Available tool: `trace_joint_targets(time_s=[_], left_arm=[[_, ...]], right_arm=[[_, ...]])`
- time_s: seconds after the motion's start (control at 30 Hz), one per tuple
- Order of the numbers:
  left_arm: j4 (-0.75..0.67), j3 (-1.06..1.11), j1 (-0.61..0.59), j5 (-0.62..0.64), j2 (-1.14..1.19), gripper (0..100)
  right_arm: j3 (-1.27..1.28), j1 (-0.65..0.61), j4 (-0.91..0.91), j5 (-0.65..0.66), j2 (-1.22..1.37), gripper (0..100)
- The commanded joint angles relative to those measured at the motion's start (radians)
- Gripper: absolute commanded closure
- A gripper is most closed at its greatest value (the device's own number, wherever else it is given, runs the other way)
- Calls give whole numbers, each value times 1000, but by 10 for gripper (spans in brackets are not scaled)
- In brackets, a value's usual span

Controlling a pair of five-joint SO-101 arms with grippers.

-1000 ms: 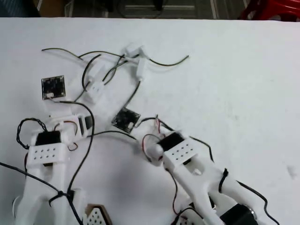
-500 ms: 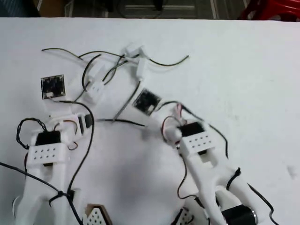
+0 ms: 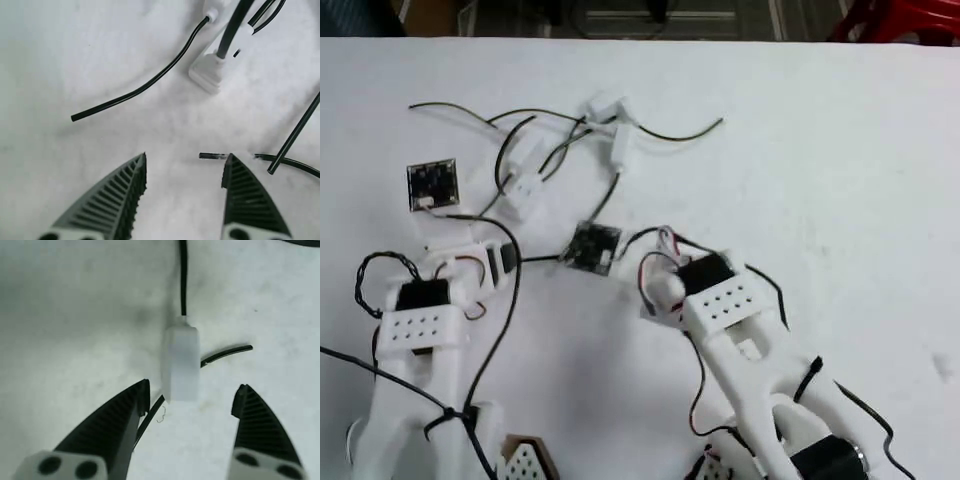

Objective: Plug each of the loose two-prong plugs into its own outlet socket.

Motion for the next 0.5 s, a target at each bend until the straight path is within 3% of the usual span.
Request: trace_joint_targets(time_s=[0.0, 0.27, 0.47], left_arm=[[-18, 0, -5, 2, -28, 751], [-18, 0, -5, 2, -27, 751], [-20, 0, -5, 2, -27, 751]], right_arm=[[-41, -31, 15, 18, 7, 733], [-71, 12, -153, 18, 312, 741], [-213, 53, -137, 25, 499, 913]])
